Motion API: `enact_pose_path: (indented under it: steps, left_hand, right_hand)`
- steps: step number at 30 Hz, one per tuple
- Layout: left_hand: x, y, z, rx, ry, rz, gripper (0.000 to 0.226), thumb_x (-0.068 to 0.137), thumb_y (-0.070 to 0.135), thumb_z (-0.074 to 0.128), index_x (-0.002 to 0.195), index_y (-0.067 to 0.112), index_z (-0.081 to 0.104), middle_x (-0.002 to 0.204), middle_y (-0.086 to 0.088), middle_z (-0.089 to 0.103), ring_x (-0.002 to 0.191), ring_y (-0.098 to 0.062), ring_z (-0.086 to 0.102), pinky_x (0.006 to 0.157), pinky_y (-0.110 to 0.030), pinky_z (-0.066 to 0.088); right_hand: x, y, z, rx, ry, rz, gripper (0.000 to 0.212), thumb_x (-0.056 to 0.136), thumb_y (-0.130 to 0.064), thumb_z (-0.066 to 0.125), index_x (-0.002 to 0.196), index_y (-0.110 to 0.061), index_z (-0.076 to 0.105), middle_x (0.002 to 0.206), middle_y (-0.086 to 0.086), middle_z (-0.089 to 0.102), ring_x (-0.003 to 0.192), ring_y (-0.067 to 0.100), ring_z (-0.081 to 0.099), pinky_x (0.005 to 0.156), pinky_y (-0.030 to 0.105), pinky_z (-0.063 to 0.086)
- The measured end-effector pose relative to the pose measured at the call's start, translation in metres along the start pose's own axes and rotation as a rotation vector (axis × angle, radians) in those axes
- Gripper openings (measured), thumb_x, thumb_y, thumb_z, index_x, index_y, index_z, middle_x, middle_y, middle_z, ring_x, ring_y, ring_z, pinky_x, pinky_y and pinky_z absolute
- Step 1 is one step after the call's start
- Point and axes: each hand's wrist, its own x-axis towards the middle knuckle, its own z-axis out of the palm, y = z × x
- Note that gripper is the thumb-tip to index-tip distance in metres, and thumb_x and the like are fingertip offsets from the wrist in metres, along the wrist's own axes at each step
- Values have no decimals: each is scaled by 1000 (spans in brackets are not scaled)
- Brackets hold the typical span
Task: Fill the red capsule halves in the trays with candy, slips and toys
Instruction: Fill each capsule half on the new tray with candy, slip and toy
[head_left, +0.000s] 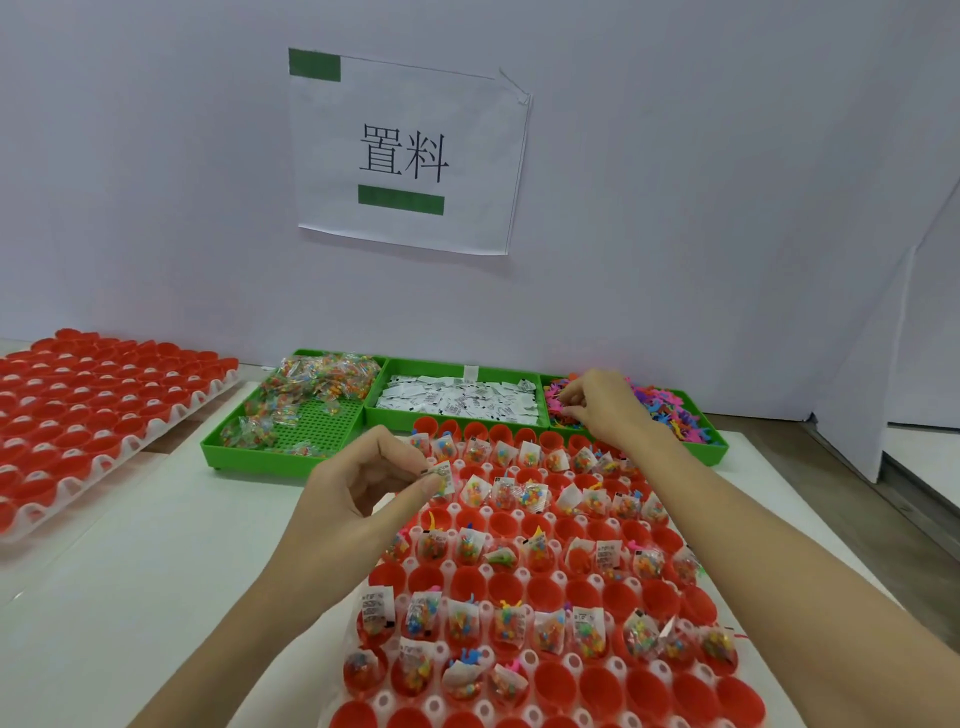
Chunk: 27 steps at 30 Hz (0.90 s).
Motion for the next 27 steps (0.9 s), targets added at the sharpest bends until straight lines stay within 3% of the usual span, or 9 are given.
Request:
enact_pose_path:
  steps: [8, 13, 19, 23, 27]
  left_hand:
    - [2, 0, -1, -18, -2, 12, 13, 84, 10, 78, 85, 9, 65, 87, -7, 69, 82, -19, 70, 78, -19, 56]
    - [2, 0, 0, -18, -7, 14, 14, 84, 8, 77, 85, 6, 64, 86, -5, 69, 80, -16, 69, 76, -17, 54]
    - [-1, 2, 2, 0, -16, 1, 13, 84, 8, 78, 85, 7, 64, 85, -6, 69, 81, -19, 70, 78, -21, 56]
    - [-2, 6, 3, 17, -21, -22, 14, 84, 10, 78, 88, 5, 66, 85, -8, 71, 81, -20, 71, 76, -21, 56]
    - [-3, 10, 5, 30, -44, -31, 11, 83, 11, 79, 89, 7, 70, 84, -6, 73, 81, -18, 72, 75, -19, 56]
  right_hand:
    - [12, -6, 8, -120, -13, -14, 10, 88, -9, 77, 92, 1, 78, 91, 14, 77, 86, 24, 72, 82, 38, 58]
    - [15, -4, 12, -121, -23, -4, 14, 89, -10, 77, 85, 3, 74, 83, 15, 73, 75, 21, 67, 77, 36, 57]
    - [12, 4, 4, -31, -38, 16, 9, 90, -9, 75, 97, -4, 79, 105, 12, 76, 102, 24, 70, 88, 32, 54]
    - [-4, 4, -6, 119, 114, 82, 16, 95, -12, 69, 108, -5, 77, 112, 12, 75, 99, 21, 69, 97, 36, 54]
    - [-42, -17, -30, 438, 235, 141, 14, 91, -21, 76, 104, -16, 78, 98, 2, 76, 89, 13, 69, 88, 35, 58]
